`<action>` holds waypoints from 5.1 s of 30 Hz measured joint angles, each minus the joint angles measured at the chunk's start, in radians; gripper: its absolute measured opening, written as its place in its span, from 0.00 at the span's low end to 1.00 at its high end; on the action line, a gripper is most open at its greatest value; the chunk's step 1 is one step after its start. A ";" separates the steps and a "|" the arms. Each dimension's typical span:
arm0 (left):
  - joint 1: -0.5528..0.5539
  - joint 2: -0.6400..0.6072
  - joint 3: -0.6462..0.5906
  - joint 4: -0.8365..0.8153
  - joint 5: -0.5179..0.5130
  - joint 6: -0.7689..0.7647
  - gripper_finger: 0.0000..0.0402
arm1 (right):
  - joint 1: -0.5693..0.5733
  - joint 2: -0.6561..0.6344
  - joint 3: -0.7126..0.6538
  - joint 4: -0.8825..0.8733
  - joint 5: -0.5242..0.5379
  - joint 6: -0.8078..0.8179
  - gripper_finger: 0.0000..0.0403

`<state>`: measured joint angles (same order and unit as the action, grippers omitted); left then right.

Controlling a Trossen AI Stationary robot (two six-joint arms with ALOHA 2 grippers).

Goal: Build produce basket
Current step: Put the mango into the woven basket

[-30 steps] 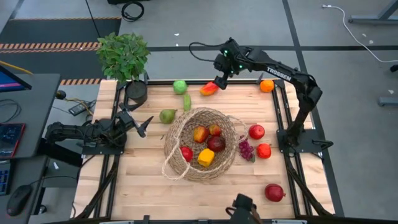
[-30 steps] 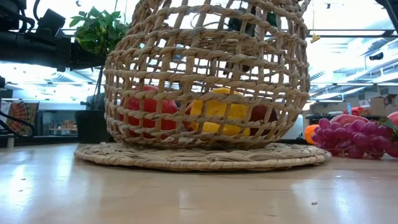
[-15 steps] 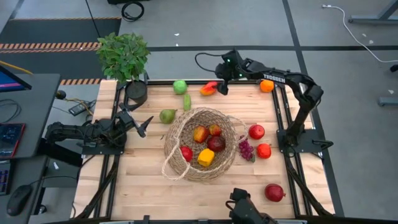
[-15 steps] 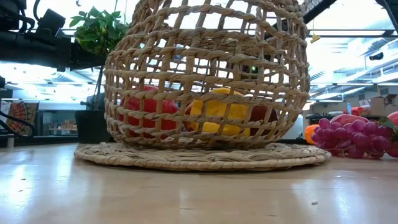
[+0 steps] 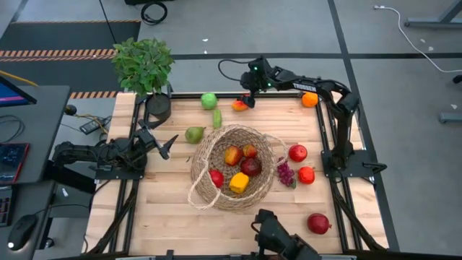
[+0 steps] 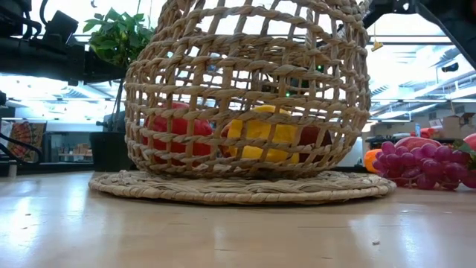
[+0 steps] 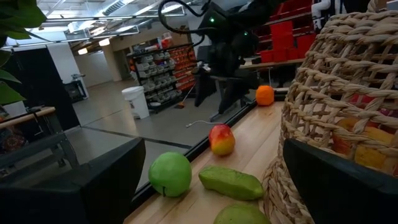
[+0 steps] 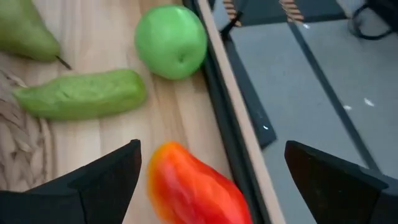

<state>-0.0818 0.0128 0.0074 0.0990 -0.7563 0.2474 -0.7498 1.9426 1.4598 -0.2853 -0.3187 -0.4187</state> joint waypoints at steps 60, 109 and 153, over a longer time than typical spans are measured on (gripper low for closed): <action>0.000 0.000 0.000 0.000 0.000 0.000 0.97 | 0.010 0.115 -0.124 0.025 -0.116 -0.108 0.87; 0.000 0.000 0.000 0.000 0.000 0.000 0.97 | 0.515 -0.470 -0.051 0.157 0.039 0.647 0.87; 0.000 0.000 0.000 0.000 0.001 0.000 0.97 | 1.020 -0.486 0.235 -0.467 0.566 0.698 0.87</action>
<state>-0.0816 0.0128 0.0074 0.0994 -0.7557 0.2475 0.2700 1.4562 1.6948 -0.7523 0.2472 0.2794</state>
